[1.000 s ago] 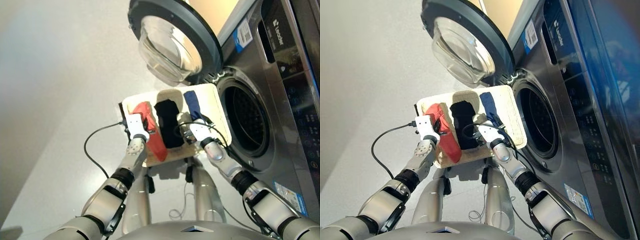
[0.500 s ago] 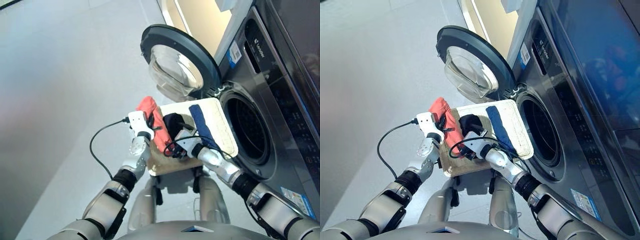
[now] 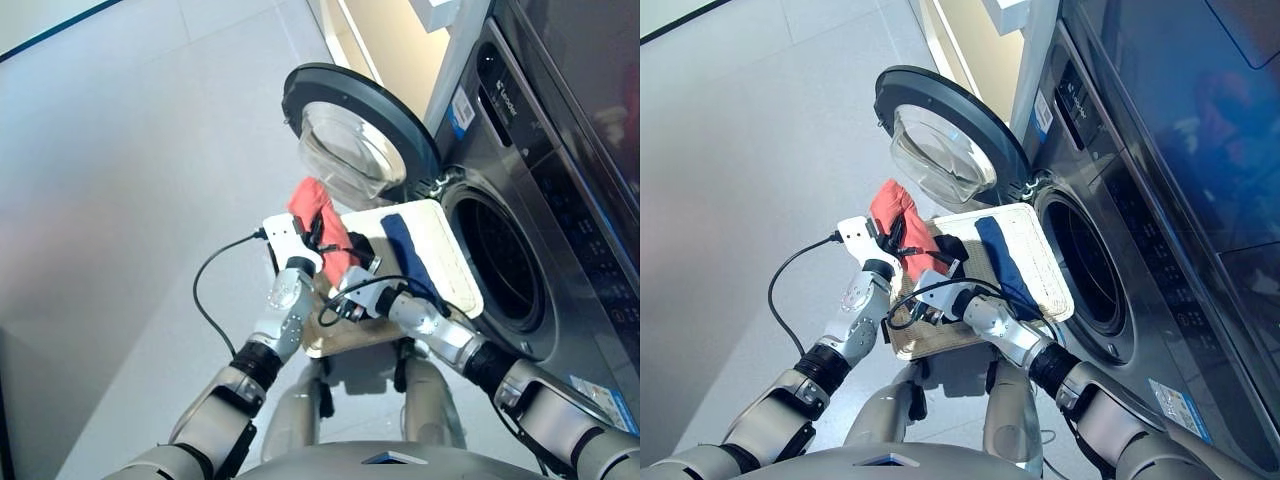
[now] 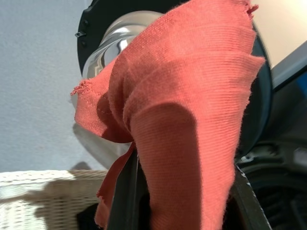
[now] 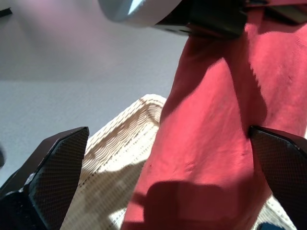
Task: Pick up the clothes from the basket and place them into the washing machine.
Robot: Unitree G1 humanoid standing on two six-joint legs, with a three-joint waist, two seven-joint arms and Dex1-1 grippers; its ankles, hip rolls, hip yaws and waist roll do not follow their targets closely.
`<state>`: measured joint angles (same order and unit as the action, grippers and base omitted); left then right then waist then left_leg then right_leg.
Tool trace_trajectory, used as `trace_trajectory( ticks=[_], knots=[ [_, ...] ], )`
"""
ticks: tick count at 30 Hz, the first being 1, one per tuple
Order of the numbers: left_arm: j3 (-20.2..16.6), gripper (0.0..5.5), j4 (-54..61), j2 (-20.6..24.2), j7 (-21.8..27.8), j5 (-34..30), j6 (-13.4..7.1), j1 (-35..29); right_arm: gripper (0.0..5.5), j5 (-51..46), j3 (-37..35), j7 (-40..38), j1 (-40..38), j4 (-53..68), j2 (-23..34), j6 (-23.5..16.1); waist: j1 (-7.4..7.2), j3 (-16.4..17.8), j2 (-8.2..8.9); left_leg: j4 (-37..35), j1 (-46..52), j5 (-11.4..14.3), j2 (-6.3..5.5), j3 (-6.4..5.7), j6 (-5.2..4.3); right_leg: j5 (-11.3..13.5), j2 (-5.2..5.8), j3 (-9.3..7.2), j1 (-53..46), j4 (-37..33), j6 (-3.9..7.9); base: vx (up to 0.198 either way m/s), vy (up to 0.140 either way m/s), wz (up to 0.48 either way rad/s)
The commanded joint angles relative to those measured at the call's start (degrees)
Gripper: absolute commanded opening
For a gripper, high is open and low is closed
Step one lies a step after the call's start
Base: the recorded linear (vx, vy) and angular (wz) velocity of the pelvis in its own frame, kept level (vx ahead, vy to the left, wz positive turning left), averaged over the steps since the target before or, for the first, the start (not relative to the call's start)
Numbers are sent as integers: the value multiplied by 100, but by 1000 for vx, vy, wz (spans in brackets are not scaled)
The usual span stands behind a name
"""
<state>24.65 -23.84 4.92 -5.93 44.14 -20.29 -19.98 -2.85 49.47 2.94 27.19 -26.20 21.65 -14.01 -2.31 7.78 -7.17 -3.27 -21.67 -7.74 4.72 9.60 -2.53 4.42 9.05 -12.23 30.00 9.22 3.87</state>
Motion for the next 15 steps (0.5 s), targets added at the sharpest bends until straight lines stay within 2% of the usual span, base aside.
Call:
trace_trajectory(
  ticks=[1,3,4,5,6,15],
  knots=[
    [154,0,564,81,271,212,-360,-145,550,97,-201,-223,604,-163,-565,-163,136,-43,174,-121,200,128,-296,-210,-80,581,-214,-112,-571,-1016,279,0,0,0],
    [188,0,684,110,309,270,-325,-78,550,154,-266,-323,651,-169,-574,-154,156,-56,155,-118,190,126,-301,-215,-77,577,-214,-119,-570,-1015,276,0,0,0],
    [195,0,724,126,322,282,-322,-65,405,181,-297,-372,664,-202,-585,-140,168,-59,151,-116,182,126,-301,-220,-74,575,-214,-123,-568,-1017,275,0,0,0],
    [207,0,798,140,344,296,-306,-33,181,200,-349,-429,667,-192,-567,-144,175,-64,145,-115,179,131,-300,-226,-69,572,-211,-126,-563,-1013,276,0,0,0],
    [191,0,836,158,343,303,-294,0,0,194,-401,-457,655,-120,-537,-144,177,-72,144,-115,178,134,-300,-226,-64,570,-213,-129,-560,-1008,277,0,0,0],
    [98,0,1092,238,360,365,-249,83,0,186,-756,-497,448,293,-252,-122,145,-67,155,-108,142,150,-295,-242,-45,574,-210,-137,-521,-998,283,0,0,0]
  ],
)
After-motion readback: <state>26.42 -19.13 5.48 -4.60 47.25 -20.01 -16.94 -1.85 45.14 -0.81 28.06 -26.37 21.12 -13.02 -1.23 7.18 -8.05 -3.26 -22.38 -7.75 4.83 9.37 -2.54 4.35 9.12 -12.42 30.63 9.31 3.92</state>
